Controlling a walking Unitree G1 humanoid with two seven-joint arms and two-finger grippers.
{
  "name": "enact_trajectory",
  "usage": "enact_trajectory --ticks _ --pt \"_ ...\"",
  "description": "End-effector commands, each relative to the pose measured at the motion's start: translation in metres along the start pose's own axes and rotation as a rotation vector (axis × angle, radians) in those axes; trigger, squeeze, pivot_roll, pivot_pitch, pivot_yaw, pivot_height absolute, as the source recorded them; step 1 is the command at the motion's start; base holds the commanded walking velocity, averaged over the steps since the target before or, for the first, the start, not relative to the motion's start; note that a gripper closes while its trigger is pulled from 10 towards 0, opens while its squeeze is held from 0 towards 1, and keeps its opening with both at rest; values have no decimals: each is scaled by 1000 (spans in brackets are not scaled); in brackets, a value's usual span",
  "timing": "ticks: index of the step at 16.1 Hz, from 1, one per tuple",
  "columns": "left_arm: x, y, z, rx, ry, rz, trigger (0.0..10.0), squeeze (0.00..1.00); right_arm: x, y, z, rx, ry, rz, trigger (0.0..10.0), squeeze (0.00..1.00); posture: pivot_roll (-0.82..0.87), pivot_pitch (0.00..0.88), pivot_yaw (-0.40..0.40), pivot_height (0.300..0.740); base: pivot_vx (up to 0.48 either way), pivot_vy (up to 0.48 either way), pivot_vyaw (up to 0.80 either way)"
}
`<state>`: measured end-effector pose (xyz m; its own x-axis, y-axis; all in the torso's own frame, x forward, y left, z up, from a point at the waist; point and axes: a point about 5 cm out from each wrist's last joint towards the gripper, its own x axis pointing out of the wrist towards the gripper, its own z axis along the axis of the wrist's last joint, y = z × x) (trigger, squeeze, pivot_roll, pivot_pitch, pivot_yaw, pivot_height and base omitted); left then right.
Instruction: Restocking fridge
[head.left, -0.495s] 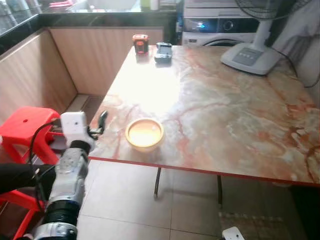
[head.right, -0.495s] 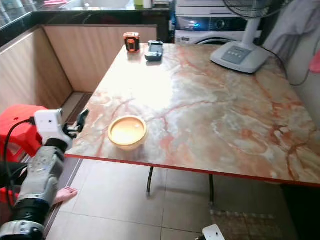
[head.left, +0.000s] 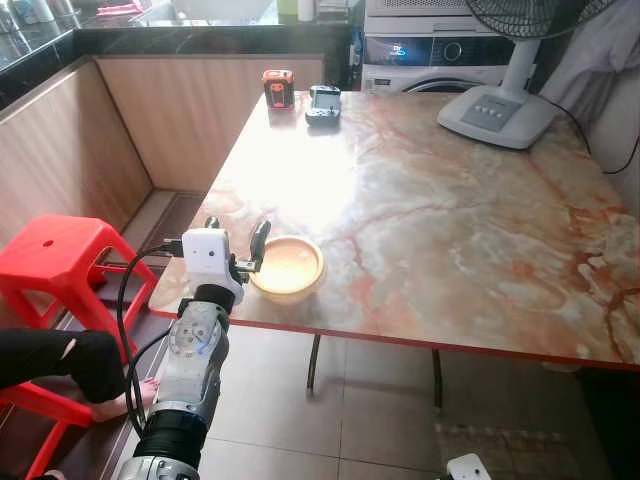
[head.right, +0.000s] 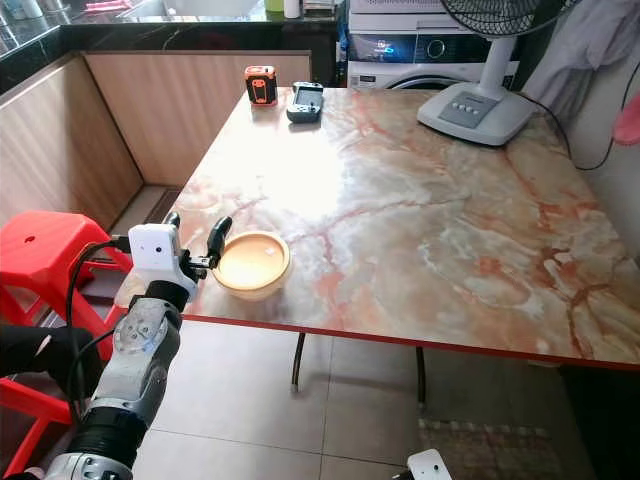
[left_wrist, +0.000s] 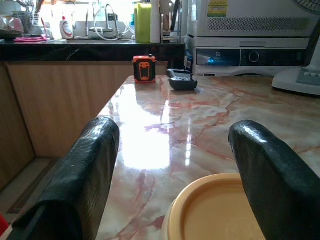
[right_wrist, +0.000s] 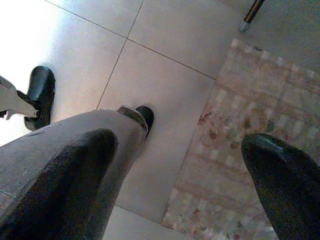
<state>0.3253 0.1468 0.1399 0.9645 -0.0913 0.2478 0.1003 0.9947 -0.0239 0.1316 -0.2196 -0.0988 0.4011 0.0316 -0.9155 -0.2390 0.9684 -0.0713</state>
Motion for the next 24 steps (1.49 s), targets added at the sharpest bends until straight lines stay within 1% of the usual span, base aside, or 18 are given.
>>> enact_trajectory --ticks 1,7,13,15,22,23,24 --pt "1 4 4 21 -17 5 10000 0 0 2 1 11 -6 3 10000 0 -74 0 43 740 0 0 0" --pt "-1 2 2 25 -13 -8 10000 0 1 3 0 11 -5 6 10000 0 -79 0 54 740 208 0 0" --pt "1 -2 2 33 -14 -36 10000 0 1 5 -1 15 -4 9 10000 0 -86 0 68 740 319 0 0" --pt "1 -6 3 36 -23 -63 10000 0 1 5 0 14 -5 11 10000 0 -79 0 62 740 0 0 0" --pt "-8 -6 1 21 -21 -61 10000 0 1 5 1 7 -5 15 10000 0 -63 0 53 740 0 0 0" --pt "-10 -6 -1 9 -9 -58 10000 0 1 4 1 7 -4 15 10000 0 -63 0 53 740 0 0 0" --pt "-14 -3 -8 -69 33 -30 10000 0 1 4 0 7 -5 16 10000 0 -65 0 53 740 0 0 0"
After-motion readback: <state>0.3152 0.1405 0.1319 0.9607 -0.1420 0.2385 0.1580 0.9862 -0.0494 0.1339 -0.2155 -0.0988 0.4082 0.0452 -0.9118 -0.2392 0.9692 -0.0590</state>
